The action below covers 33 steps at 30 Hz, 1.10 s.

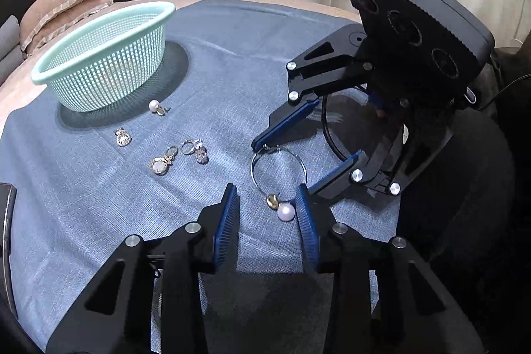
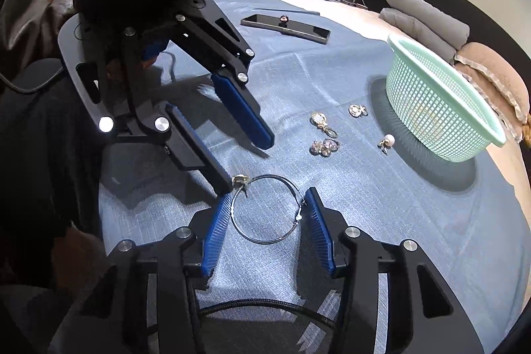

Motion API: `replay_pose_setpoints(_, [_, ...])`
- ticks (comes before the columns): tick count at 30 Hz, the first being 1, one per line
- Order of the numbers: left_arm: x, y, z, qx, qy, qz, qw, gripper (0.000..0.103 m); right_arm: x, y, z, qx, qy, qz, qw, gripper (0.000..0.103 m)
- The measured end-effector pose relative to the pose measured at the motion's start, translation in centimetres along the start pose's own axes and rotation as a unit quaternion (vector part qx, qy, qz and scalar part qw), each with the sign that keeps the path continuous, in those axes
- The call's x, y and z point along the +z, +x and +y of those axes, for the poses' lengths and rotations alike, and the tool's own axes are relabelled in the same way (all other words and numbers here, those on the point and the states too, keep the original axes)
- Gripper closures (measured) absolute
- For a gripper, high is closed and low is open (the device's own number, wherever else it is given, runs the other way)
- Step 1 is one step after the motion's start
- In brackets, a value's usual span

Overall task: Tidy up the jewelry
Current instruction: 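Grasp the second silver hoop with the right gripper while the left gripper grasps a pearl earring, then carry the hoop and pearl earring into the green basket and open both grippers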

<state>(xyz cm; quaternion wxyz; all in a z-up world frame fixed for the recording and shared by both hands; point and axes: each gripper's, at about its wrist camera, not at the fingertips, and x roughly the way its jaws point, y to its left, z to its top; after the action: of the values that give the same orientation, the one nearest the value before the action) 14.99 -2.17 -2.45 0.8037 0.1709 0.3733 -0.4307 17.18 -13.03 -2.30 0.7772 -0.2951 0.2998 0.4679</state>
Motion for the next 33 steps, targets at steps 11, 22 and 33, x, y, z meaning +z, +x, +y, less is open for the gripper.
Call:
replay_pose_setpoints(11, [0.7,1.6,0.1,0.032,0.006,0.014,0.9994,0.085,-0.5,-0.6,-0.1,-0.011,0.007,0.004,1.0,0.06])
replay_pose_setpoints(22, [1.0,1.5,0.1,0.038,0.028,0.019,0.9987,0.092,-1.4,-1.4,-1.4,-0.034,0.026,0.013,0.999,0.06])
replay_pose_setpoints(33, [1.6,2.4,0.1,0.044,0.036,0.01,0.9984,0.066,-2.3,-1.6,-2.3,-0.033,0.05,0.008,0.998,0.059])
